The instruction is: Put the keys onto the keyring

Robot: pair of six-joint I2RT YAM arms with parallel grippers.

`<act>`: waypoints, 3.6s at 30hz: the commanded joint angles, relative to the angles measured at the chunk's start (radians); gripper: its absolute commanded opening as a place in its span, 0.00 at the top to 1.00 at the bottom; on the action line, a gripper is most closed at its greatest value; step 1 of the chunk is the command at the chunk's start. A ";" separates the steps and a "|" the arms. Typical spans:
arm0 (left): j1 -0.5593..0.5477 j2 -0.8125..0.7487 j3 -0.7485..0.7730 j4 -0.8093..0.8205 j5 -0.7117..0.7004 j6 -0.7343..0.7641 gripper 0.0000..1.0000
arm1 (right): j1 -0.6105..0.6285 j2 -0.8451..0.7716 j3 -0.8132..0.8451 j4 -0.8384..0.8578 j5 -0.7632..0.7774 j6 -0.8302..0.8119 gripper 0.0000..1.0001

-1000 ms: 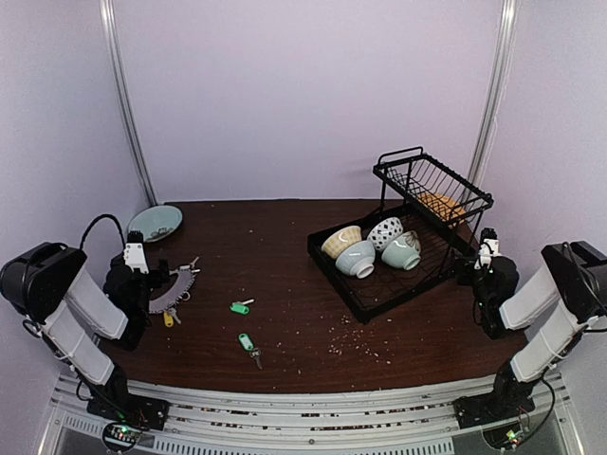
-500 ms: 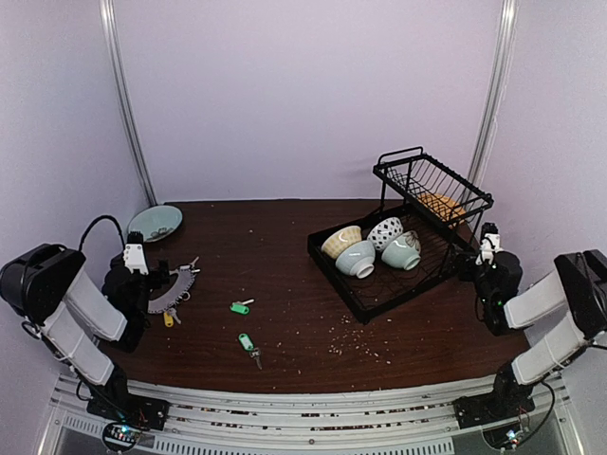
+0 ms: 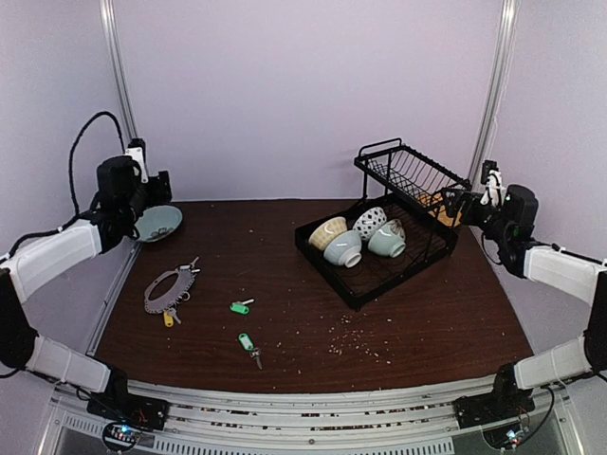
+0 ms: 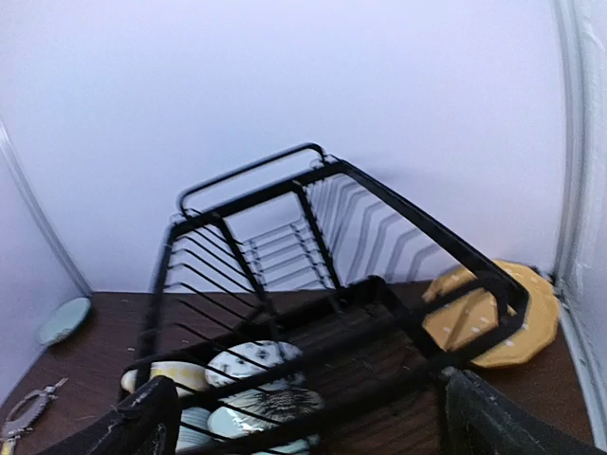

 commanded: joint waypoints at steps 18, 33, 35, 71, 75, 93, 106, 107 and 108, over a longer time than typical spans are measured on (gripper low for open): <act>0.209 0.464 0.081 -0.762 0.092 -0.208 0.24 | 0.039 -0.208 0.145 -0.367 -0.178 0.014 0.00; 0.062 0.652 0.182 -0.773 0.375 -0.004 0.44 | 0.061 -0.266 0.157 -0.339 -0.221 0.055 0.00; -0.009 0.672 0.183 -0.768 0.362 -0.001 0.46 | 0.071 -0.260 0.166 -0.338 -0.232 0.064 0.00; -0.412 0.689 0.316 -0.847 0.430 0.332 0.14 | 0.563 -0.018 0.281 -0.447 -0.141 -0.074 0.00; -0.412 0.728 0.348 -0.858 0.427 0.325 0.26 | 0.564 -0.017 0.281 -0.438 -0.146 -0.076 0.00; -0.412 0.718 0.334 -0.957 0.389 0.335 0.39 | 0.564 -0.029 0.288 -0.447 -0.128 -0.099 0.00; -0.414 0.577 0.331 -0.753 0.282 0.237 0.64 | 0.565 -0.033 0.294 -0.441 -0.117 -0.071 0.00; -0.413 0.551 0.326 -0.725 0.270 0.222 0.63 | 0.566 -0.030 0.293 -0.433 -0.112 -0.056 0.00; -0.415 0.526 0.317 -0.696 0.261 0.214 0.64 | 0.567 -0.026 0.294 -0.423 -0.107 -0.037 0.00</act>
